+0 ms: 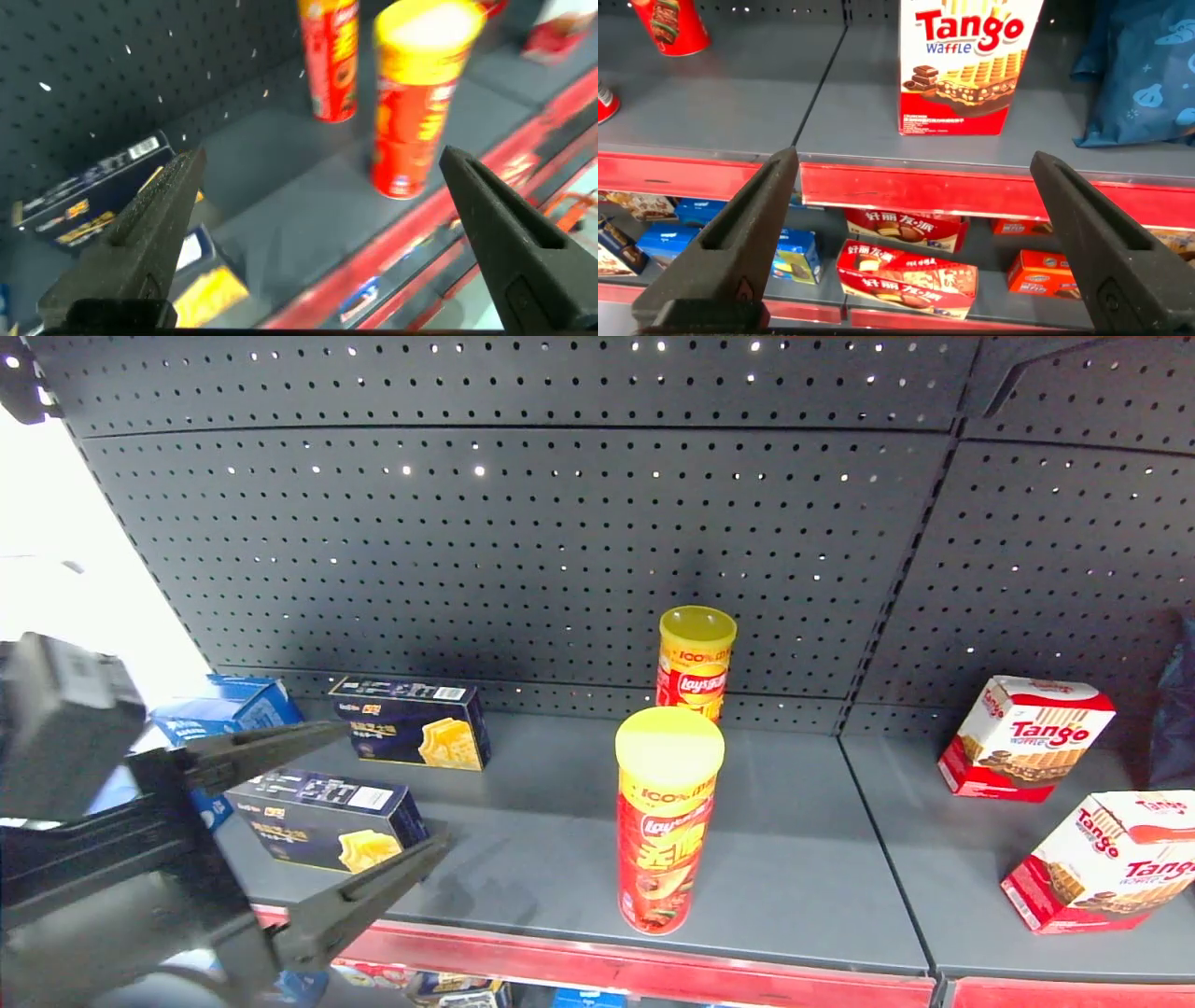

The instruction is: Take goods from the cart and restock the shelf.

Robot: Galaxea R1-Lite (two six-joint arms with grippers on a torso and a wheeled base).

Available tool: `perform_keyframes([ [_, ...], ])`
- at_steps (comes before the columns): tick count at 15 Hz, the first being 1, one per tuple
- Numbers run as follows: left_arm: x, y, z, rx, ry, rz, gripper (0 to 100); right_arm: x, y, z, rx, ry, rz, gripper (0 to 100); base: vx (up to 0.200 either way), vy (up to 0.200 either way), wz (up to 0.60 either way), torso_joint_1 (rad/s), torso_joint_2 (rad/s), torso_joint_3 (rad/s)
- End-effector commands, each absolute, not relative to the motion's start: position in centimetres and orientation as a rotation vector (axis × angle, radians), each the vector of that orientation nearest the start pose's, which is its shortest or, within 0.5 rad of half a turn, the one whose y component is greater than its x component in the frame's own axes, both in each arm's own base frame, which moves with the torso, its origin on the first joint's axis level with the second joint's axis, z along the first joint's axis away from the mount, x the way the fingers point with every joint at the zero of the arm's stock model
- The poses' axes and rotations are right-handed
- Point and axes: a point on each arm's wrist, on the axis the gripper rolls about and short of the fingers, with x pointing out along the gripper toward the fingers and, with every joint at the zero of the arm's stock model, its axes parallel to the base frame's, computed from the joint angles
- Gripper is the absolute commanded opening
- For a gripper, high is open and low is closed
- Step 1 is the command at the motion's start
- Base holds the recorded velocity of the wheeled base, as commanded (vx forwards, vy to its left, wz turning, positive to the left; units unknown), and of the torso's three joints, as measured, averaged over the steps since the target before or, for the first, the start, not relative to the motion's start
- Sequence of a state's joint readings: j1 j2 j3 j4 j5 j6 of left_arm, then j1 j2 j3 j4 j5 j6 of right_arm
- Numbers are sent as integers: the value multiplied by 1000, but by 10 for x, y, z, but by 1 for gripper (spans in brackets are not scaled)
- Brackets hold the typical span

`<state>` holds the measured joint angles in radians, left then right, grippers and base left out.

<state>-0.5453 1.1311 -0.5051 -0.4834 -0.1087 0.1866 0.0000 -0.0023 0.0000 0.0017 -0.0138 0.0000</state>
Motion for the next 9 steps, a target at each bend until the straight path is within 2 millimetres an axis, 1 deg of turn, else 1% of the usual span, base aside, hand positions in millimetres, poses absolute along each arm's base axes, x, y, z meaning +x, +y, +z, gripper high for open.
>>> perform_keyframes([
  [1,183,-108,180,245,254,-649,100,-23,0,75,0,2,-14,100,0,0,0,0,0,0],
  [4,193,-115,170,253,304,-655,100,-23,0,75,0,2,-14,100,0,0,0,0,0,0],
  [9,200,-119,156,266,369,-643,100,-23,0,75,0,2,-14,100,0,0,0,0,0,0],
])
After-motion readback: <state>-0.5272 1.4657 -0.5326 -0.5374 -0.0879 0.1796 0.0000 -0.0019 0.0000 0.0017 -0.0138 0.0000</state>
